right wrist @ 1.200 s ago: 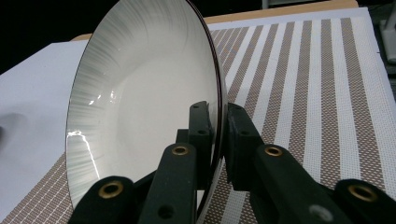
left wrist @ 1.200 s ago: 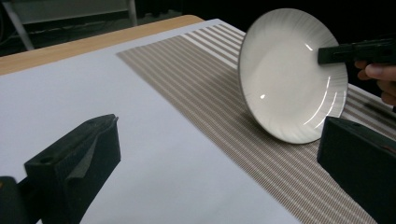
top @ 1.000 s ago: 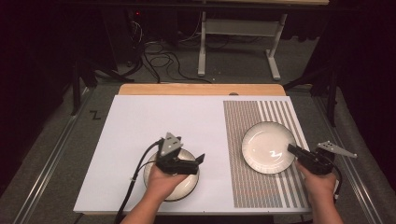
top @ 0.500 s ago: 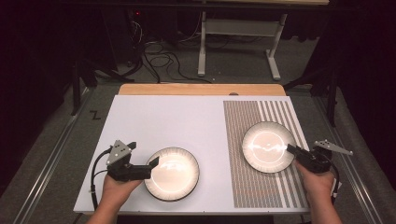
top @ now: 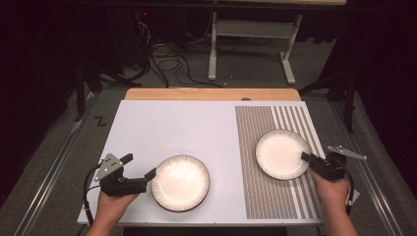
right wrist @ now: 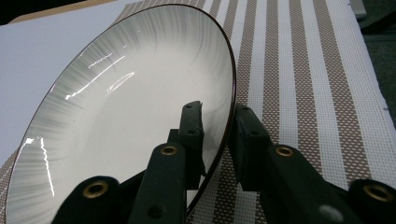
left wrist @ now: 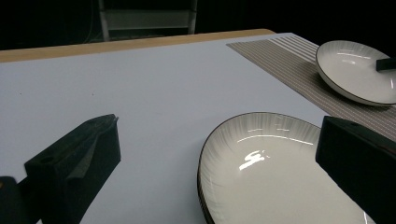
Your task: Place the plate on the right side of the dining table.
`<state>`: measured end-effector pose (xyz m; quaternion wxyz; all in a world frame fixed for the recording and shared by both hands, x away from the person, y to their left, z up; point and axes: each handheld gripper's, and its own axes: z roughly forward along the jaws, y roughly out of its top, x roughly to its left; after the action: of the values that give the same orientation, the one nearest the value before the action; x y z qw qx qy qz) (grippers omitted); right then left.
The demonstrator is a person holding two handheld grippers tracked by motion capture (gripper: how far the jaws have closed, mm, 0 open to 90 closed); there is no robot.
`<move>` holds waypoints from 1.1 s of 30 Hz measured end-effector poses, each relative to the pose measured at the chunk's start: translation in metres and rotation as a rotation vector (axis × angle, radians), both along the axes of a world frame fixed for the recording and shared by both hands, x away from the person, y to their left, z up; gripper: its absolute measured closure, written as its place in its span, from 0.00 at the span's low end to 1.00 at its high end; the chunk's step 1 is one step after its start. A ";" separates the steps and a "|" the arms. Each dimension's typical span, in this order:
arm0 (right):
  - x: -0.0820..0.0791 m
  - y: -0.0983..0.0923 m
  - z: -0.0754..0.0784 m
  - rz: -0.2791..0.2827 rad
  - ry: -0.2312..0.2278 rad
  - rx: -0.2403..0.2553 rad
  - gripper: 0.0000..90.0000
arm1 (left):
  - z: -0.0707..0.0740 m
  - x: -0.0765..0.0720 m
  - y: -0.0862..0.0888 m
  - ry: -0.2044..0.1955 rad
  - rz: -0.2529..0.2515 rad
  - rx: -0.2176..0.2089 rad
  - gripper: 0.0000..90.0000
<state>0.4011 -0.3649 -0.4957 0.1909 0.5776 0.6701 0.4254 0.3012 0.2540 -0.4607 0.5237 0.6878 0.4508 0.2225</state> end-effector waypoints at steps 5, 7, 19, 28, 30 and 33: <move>0.002 0.000 -0.002 -0.026 0.031 -0.003 0.85 | -0.001 0.000 0.004 0.001 -0.007 -0.012 0.01; 0.002 0.000 -0.003 -0.032 0.040 -0.003 0.85 | -0.001 0.000 0.005 0.008 -0.009 -0.011 0.01; 0.003 -0.001 -0.008 -0.058 0.069 -0.049 0.86 | -0.005 0.003 0.004 0.045 -0.005 0.004 0.01; -0.003 -0.002 0.001 -0.060 0.003 -0.095 0.70 | -0.007 0.004 0.002 0.054 -0.008 0.012 0.01; -0.008 -0.001 0.007 -0.055 -0.021 -0.110 0.68 | -0.007 0.004 0.001 0.054 -0.014 0.015 0.01; -0.018 0.010 0.021 -0.003 -0.087 -0.126 0.60 | -0.007 0.004 -0.001 0.052 -0.021 0.017 0.01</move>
<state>0.3829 -0.3549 -0.4751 0.2566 0.5464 0.6858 0.4066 0.3055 0.2531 -0.4680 0.5080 0.7025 0.4553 0.2031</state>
